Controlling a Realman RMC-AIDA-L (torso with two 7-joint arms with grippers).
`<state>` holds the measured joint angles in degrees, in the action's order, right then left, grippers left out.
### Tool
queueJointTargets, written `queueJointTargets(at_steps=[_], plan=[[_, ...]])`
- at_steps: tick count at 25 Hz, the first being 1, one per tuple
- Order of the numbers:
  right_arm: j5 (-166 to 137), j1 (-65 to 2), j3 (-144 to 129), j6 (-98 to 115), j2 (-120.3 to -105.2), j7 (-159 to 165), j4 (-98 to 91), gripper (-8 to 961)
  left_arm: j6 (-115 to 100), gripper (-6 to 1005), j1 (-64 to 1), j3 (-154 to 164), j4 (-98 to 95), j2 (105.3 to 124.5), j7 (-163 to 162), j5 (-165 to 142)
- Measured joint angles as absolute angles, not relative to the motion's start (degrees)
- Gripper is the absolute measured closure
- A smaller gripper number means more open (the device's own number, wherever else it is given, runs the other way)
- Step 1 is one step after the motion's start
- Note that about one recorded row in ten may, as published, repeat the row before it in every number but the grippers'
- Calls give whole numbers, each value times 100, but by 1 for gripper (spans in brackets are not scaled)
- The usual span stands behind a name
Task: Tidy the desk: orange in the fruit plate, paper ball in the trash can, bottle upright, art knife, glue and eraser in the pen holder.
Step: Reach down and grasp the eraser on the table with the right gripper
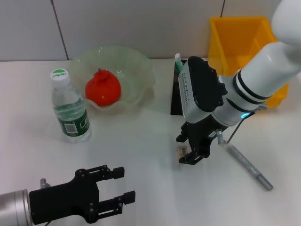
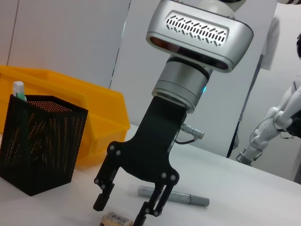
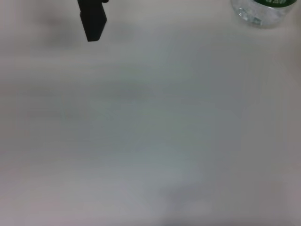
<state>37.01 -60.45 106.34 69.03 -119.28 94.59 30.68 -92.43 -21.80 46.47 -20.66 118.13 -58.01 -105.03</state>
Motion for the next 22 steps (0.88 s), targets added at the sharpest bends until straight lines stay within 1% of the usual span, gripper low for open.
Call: queueJointTargets(at_steps=[22], plan=[[3714, -6061, 10635, 6707, -11935, 9367, 2910, 389, -9264, 325, -2173, 4641, -2068, 11813, -5839, -10459]])
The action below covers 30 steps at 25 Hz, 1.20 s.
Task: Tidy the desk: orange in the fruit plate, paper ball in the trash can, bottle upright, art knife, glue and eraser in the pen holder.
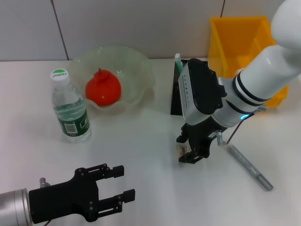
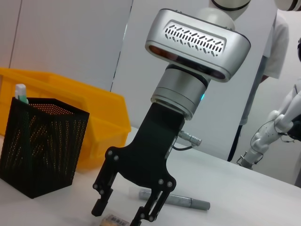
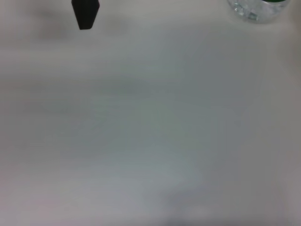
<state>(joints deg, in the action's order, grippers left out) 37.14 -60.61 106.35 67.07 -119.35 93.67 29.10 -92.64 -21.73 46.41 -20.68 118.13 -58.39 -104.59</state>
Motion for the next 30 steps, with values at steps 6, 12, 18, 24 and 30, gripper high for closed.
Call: queueJointTargets(at_steps=[6, 12, 18, 24, 30], plan=[[3723, -6119, 10637, 6670, -11939, 9286, 2726, 402, -9264, 324, -2180, 4640, -2074, 11813, -5881, -10458], [3730, -6118, 10636, 6652, -11942, 9266, 2717, 469, -9264, 324, -2170, 4640, -2083, 11813, -5881, -10458], [3729, -6102, 10653, 6711, -11945, 9297, 2866, 550, -9264, 325, -2165, 4635, -2083, 11806, -5881, -10459], [3728, -5883, 10695, 7234, -11913, 9654, 3751, 563, -9264, 325, -2154, 4630, -2083, 11802, -5880, -10459], [3765, -5485, 11070, 7878, -11894, 10132, 5068, 564, -9265, 324, -2144, 4632, -2145, 11795, -5880, -10459]])
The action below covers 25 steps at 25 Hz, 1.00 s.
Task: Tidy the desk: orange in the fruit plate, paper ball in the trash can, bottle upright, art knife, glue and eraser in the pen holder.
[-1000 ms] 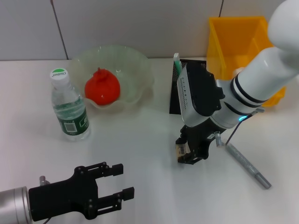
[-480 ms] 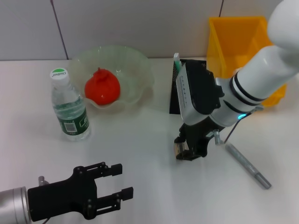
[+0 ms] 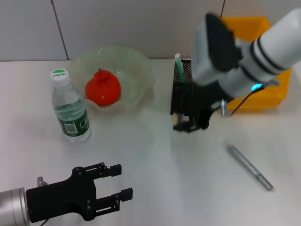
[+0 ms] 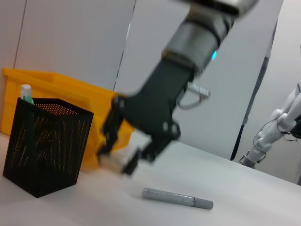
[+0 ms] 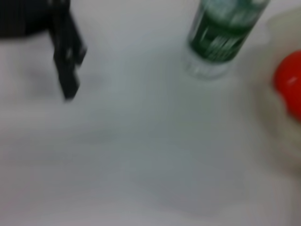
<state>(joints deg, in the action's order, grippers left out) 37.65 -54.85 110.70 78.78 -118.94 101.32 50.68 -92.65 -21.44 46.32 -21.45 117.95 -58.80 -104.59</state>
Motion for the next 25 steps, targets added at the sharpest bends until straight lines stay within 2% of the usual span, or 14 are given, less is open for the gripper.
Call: queueJointTargets(at_steps=[9, 11, 16, 25], plan=[[3904, -5066, 11701, 8105, -11829, 11454, 6618, 521, -9278, 324, -2184, 4632, -2154, 11771, -5879, -10467], [3716, -5062, 11743, 7893, -11765, 11907, 6722, 512, -9278, 324, -2184, 4632, -2154, 11771, -5879, -10467], [3326, -5101, 11745, 7486, -11734, 12397, 6545, 488, -9288, 325, -2203, 4644, -2160, 11768, -5879, -10465], [3243, -5369, 11672, 6764, -11766, 12405, 5595, 445, -9300, 324, -2206, 4634, -2162, 11775, -5881, -10471]])
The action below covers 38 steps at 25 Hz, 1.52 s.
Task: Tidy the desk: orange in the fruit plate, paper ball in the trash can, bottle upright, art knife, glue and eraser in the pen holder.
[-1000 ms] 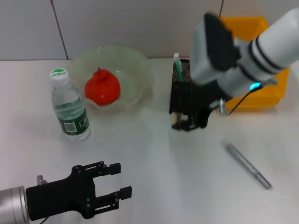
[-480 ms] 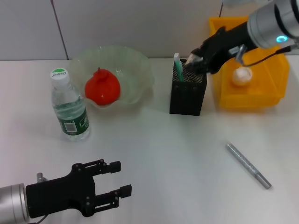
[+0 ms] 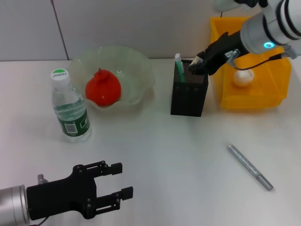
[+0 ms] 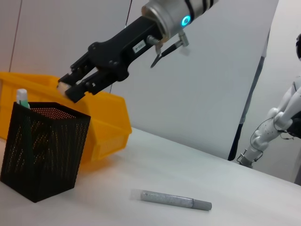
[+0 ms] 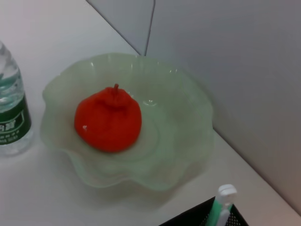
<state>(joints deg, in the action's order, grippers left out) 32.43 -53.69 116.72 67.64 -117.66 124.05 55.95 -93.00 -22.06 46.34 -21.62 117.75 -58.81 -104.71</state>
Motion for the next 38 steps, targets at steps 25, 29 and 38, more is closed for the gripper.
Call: queueJointTargets(at_steps=[25, 29, 38], plan=[[2851, -5051, 11672, 9449, -11796, 14987, 7905, 220, -9298, 325, -2218, 4649, -2229, 11782, -5889, -10494], [2292, -5163, 11681, 10164, -11783, 15374, 7940, 229, -9298, 325, -2217, 4656, -2233, 11784, -5889, -10486], [2081, -5073, 11738, 10239, -11765, 15694, 6704, 257, -9392, 324, -2191, 4637, -2233, 11790, -5887, -10495]])
